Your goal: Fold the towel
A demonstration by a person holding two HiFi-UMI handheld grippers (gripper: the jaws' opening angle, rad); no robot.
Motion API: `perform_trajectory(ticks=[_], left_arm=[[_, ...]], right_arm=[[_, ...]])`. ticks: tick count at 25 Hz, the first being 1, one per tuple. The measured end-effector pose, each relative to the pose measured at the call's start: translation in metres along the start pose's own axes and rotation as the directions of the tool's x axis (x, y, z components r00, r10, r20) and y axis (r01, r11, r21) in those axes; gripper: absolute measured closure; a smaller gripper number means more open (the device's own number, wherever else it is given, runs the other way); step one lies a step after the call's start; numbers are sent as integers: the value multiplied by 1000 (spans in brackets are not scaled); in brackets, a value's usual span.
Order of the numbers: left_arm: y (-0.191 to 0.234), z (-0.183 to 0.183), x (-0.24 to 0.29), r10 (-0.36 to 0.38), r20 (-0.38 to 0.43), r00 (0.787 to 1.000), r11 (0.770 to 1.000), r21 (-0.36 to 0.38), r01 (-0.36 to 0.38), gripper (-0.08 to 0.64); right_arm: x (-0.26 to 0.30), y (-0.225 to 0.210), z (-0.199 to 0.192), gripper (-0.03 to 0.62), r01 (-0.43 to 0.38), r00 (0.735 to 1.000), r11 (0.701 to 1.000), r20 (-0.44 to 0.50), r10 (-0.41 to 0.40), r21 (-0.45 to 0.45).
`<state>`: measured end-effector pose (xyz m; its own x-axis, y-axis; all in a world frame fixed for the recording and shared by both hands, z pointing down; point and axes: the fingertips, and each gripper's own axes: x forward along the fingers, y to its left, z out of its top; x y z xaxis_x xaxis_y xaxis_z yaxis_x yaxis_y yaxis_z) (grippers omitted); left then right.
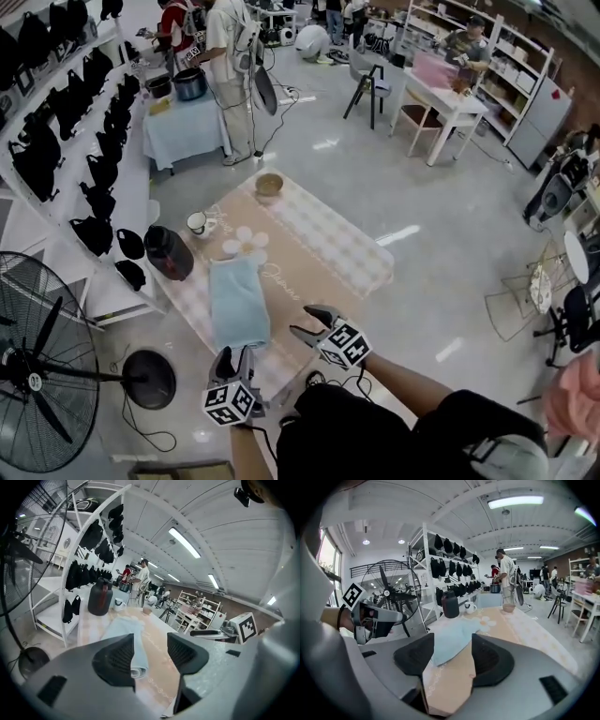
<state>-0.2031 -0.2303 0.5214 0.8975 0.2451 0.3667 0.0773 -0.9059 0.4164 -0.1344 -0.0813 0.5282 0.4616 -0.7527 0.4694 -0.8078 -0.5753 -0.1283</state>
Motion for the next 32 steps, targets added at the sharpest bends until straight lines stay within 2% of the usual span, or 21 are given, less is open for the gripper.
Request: perform_trajectory(ticks=[9,13,17,21,26,28,30,32], left_arm=[[20,-8,62,-14,-135,991,997,72,24,350],[38,-19,65,-8,-193,981,997,76,23,350],[64,-24,60,-7,-251,968,997,68,25,350],[86,-31,52,-59,-327,943,990,104,98,350],[112,-45,50,-125,-425,897,951,206,230,350],[119,-54,50,-144,-466,873,927,245,284,350],[124,-66,49,-148,-511,847,890,304,339,350],[126,-80,48,-140,-554,821,837,377,397,350]], right_arm=[[37,-51,-26,364,14,1000,995,4,-14,98],[46,-34,-45,364,16,1000,989,-14,-15,150],[52,-10,-60,364,59,996,979,-74,-45,197],[62,15,-65,364,118,990,966,-101,-97,230],[83,45,-68,364,181,979,957,-134,-154,228],[93,56,-74,364,201,974,951,-151,-168,235],[103,64,-83,364,219,968,948,-175,-181,230],[111,68,-94,364,236,960,948,-205,-193,214]])
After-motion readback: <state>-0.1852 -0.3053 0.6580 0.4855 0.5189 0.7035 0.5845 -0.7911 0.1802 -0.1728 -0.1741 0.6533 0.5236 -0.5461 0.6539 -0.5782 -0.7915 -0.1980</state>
